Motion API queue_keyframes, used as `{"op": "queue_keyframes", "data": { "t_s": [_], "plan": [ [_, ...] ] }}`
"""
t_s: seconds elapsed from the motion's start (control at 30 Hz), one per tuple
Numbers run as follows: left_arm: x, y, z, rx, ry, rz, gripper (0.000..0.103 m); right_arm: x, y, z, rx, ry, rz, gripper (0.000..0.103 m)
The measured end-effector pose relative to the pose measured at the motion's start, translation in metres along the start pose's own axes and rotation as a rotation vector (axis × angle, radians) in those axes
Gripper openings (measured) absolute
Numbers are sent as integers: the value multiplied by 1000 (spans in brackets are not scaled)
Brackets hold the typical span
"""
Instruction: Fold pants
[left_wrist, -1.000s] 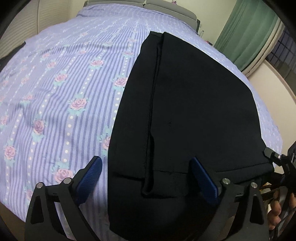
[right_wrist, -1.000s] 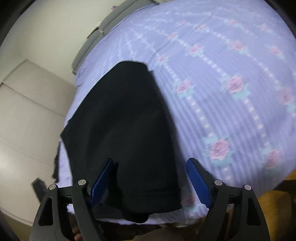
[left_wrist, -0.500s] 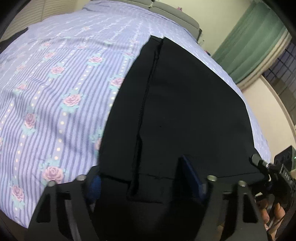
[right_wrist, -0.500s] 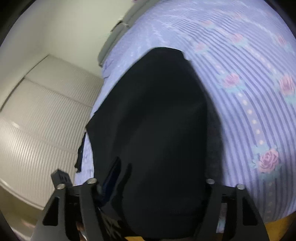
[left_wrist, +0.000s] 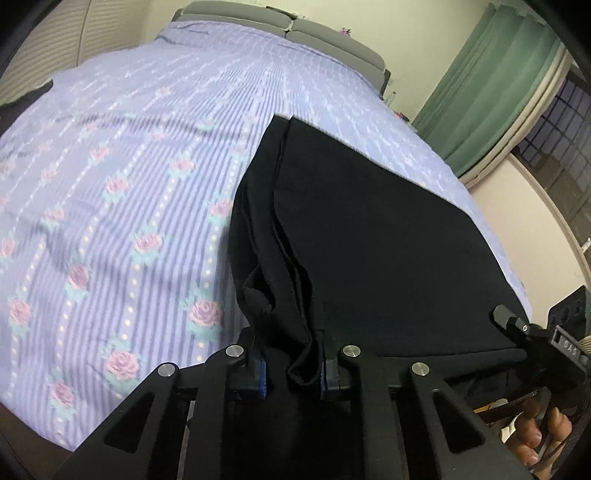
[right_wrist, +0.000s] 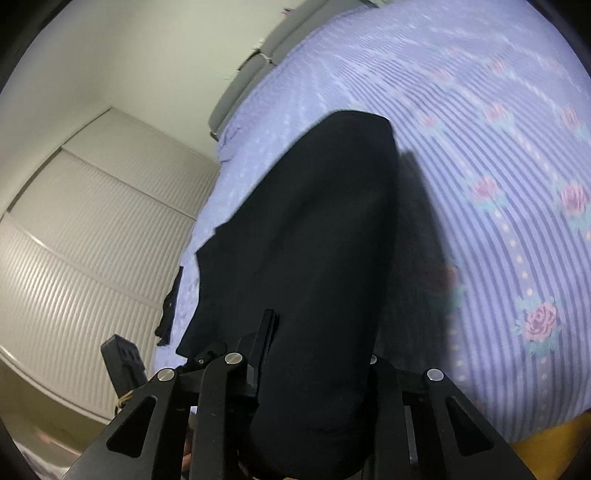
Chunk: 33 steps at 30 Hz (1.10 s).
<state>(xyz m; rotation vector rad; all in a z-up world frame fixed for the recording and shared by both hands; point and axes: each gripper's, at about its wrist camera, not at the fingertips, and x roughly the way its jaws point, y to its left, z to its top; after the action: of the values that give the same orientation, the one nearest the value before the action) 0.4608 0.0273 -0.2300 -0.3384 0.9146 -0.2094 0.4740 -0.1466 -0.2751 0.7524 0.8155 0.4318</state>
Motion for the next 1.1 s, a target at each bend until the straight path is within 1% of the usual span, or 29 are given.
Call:
{"op": "queue_keyframes", "data": {
  "t_s": [0.07,0.17,0.23,0.33,0.47,0.63,0.7,0.77,0.83,0.93,1.0,1.03,1.07,1.1],
  "plan": [
    [-7,-1,8,14,-14,-6,19,-4,9,5,-20,-13,7,27],
    [-16,5,24,3,-17,-21,19,-8,26,13,-47,-27,10,26],
    [-22,6,31,-6,-17,-31,19,-8,41,15,-62,-34,9,26],
    [-32,11,44,4,-32,-38,19,-19,46,14,-88,-42,16,26],
    [-48,21,56,-8,-38,-60,19,-21,72,19,-111,-47,21,26],
    [-74,39,70,8,-94,-57,19,-20,112,24,-171,-58,41,26],
    [-89,56,79,12,-118,-49,19,-16,126,24,-197,-61,52,26],
    [-99,71,86,7,-123,-33,19,-6,145,25,-218,-55,61,26],
    [-107,87,97,-1,-131,-17,19,10,170,27,-240,-40,67,26],
    [-130,126,112,-21,-157,3,18,38,204,28,-273,-20,86,26],
    [-150,155,127,-26,-186,34,18,57,225,30,-294,-8,105,26],
    [-158,166,132,-29,-196,45,18,72,242,30,-308,2,120,26],
    [-168,183,140,-37,-208,61,18,81,251,33,-319,8,128,26],
    [-178,201,148,-45,-217,80,18,98,268,33,-334,18,141,26]
  ]
}}
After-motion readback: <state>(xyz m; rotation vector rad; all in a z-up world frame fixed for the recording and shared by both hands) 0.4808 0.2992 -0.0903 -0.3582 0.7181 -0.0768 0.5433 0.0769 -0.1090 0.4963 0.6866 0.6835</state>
